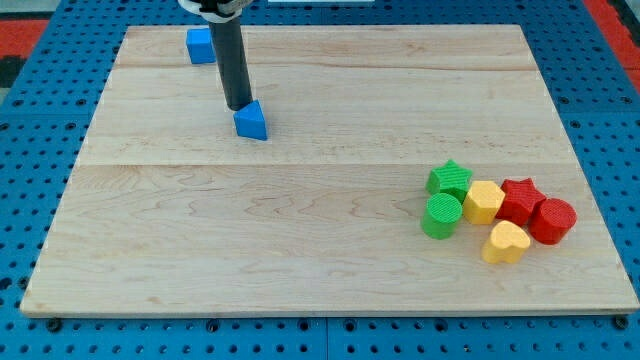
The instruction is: Slide the blue triangle bottom towards center
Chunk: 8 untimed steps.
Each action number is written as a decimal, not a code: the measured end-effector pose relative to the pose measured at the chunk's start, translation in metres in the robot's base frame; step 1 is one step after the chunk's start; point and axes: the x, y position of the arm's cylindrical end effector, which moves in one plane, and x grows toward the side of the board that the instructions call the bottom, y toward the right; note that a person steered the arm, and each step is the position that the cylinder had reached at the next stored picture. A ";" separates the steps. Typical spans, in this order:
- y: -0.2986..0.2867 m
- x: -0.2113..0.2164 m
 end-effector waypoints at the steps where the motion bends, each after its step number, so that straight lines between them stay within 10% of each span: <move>1: -0.036 -0.014; 8: 0.039 0.109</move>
